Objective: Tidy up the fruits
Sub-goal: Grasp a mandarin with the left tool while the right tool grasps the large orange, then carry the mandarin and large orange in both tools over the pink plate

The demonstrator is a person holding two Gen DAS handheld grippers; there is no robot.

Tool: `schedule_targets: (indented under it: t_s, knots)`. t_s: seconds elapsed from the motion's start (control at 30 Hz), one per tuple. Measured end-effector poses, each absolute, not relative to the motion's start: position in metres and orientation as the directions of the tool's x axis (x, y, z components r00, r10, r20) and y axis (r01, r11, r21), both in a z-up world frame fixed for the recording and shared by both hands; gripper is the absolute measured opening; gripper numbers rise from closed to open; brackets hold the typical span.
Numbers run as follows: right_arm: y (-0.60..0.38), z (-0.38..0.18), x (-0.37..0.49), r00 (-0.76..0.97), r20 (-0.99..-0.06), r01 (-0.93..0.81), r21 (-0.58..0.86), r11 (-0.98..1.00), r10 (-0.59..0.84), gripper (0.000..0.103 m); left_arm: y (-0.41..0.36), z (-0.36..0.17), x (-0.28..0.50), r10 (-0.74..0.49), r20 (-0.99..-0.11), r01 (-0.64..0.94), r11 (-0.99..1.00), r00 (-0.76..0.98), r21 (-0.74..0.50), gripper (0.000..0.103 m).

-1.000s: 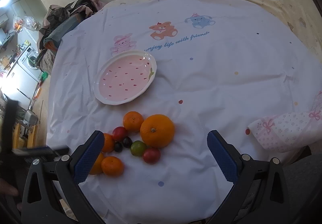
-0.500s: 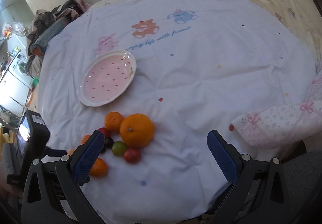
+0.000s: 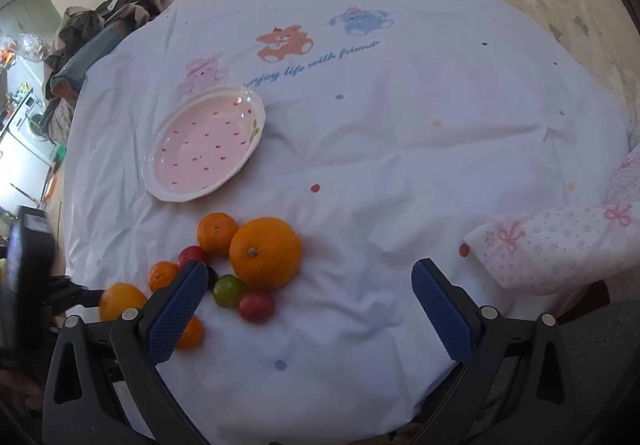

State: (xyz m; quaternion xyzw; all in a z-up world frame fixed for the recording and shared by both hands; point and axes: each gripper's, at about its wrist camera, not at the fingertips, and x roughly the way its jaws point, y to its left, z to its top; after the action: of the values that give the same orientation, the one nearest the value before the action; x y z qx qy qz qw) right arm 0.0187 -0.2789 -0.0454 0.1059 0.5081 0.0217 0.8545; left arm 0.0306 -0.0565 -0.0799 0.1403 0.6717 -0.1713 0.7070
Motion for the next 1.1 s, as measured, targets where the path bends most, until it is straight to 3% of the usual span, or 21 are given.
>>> schedule_targets:
  t_s: [0.2,0.3,0.53,0.8,1.1]
  knots:
    - [-0.269,-0.066,0.039,0.326,-0.9,0.018,0.313,0.95,0.291,0.103,-0.028,-0.045,0.02,-0.066,-0.99,0.269,0.963,0.122,-0.031,0.057]
    - [-0.258,-0.08,0.06,0.225,-0.905,0.02,0.374,0.927,0.361,0.092,-0.021,-0.053,0.017,-0.043,-0.989,0.22,0.975,0.142,-0.011,0.057]
    - [-0.238,-0.111,0.094,0.104,-0.941,0.018,0.324,0.946,0.321,0.084,-0.006,-0.066,0.029,-0.046,-0.984,0.157,0.987,0.173,-0.019,0.057]
    - [-0.234,-0.13,0.101,0.084,-0.948,0.037,0.31,0.95,0.306,0.083,0.001,-0.067,0.034,-0.052,-0.984,0.115,0.993,0.17,-0.032,0.057]
    - [-0.24,-0.137,0.102,0.072,-0.955,0.048,0.292,0.955,0.288,0.069,-0.004,-0.067,0.034,-0.029,-0.982,0.118,0.993,0.186,-0.007,0.057]
